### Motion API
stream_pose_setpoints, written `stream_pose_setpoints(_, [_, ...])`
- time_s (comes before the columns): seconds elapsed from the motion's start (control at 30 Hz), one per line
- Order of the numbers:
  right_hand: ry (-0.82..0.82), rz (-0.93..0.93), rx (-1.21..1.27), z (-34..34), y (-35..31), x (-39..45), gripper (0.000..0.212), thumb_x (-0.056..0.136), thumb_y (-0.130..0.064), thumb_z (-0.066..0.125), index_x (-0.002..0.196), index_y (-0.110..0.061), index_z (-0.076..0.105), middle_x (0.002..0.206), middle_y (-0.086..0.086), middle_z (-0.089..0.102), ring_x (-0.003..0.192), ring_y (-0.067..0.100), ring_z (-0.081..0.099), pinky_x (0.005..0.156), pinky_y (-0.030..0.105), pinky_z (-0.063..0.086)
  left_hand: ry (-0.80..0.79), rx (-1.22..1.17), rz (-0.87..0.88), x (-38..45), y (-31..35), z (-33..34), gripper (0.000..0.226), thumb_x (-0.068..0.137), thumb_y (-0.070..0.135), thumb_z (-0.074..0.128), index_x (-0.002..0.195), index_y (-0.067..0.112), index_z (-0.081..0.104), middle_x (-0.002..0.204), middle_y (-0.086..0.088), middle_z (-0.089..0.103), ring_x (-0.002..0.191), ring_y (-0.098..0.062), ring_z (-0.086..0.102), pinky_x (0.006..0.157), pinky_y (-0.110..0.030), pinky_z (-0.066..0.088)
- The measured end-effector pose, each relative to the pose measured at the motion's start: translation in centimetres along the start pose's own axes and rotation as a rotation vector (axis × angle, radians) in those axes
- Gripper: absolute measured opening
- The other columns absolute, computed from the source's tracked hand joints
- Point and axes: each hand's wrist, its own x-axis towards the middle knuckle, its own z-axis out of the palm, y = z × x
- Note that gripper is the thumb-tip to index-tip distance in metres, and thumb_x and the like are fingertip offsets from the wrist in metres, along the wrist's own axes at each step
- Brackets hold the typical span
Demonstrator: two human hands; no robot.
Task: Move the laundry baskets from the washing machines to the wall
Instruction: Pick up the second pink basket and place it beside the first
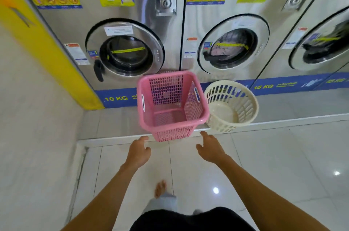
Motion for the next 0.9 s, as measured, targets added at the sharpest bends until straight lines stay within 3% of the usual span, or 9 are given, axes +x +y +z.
stream_pose_setpoints(0.2, [0.04,0.0,0.07,-4.4,-0.5,7.8,0.06,0.096,-0.021,0.06,0.151,-0.012,0.039,0.142,0.016,0.059,0.126,0.034,0.059,0.1,0.043,0.051,-0.007,0.072,-0.01,8.7,3.6,-2.1,0.047,0.083,0.0,0.058,0.129,0.009,0.062,0.128,-0.016,0.067,0.118,-0.033,0.062,0.099,-0.036,0.048])
stream_pose_setpoints(0.33, [-0.027,0.011,0.081,-6.4,-0.5,13.7,0.051,0.098,-0.02,0.055,0.146,-0.008,0.044,0.137,0.017,0.061,0.12,0.037,0.062,0.098,0.046,0.055,-0.015,0.068,-0.044,13.0,5.9,-2.0,0.039,0.081,0.002,0.062,0.119,0.007,0.068,0.12,-0.015,0.07,0.111,-0.034,0.066,0.092,-0.034,0.049])
stream_pose_setpoints(0.4, [-0.045,0.023,0.104,-7.2,-0.8,16.7,0.049,0.097,-0.021,0.053,0.144,-0.009,0.043,0.13,0.017,0.064,0.114,0.038,0.064,0.093,0.048,0.057,0.0,0.051,-0.088,14.9,6.6,-1.8,0.041,0.08,0.001,0.063,0.121,0.007,0.068,0.123,-0.013,0.069,0.114,-0.032,0.065,0.094,-0.033,0.047])
stream_pose_setpoints(0.5, [-0.046,0.025,0.102,-8.5,-1.0,21.0,0.064,0.095,-0.024,0.055,0.152,-0.01,0.028,0.125,0.015,0.062,0.11,0.037,0.066,0.087,0.049,0.06,0.029,0.063,-0.112,17.9,7.3,-1.4,0.045,0.084,-0.003,0.059,0.128,0.006,0.064,0.136,-0.012,0.063,0.126,-0.03,0.059,0.106,-0.032,0.041])
stream_pose_setpoints(0.63, [-0.109,0.025,-0.015,-10.4,-1.1,25.5,0.072,0.092,-0.027,0.059,0.152,-0.01,0.024,0.133,0.021,0.055,0.12,0.042,0.059,0.096,0.055,0.054,-0.013,0.111,-0.21,21.1,8.1,-1.8,0.047,0.091,0.01,0.058,0.138,0.016,0.058,0.144,-0.007,0.057,0.13,-0.026,0.056,0.109,-0.032,0.039])
stream_pose_setpoints(0.73, [-0.174,0.049,-0.057,-11.0,-1.0,27.8,0.081,0.092,-0.03,0.063,0.156,-0.012,0.016,0.146,0.022,0.045,0.131,0.043,0.05,0.106,0.057,0.047,-0.004,0.064,-0.271,22.6,8.5,-2.0,0.048,0.089,0.016,0.06,0.137,0.022,0.057,0.137,-0.005,0.063,0.121,-0.027,0.062,0.104,-0.036,0.047])
stream_pose_setpoints(0.9, [-0.173,0.071,-0.09,-10.3,-1.0,31.5,0.076,0.095,-0.026,0.057,0.157,-0.016,0.015,0.154,0.019,0.036,0.134,0.042,0.047,0.105,0.058,0.047,0.058,0.055,-0.329,25.7,8.3,-1.5,0.057,0.084,0.003,0.057,0.139,0.017,0.054,0.128,-0.014,0.067,0.114,-0.036,0.064,0.097,-0.037,0.048])
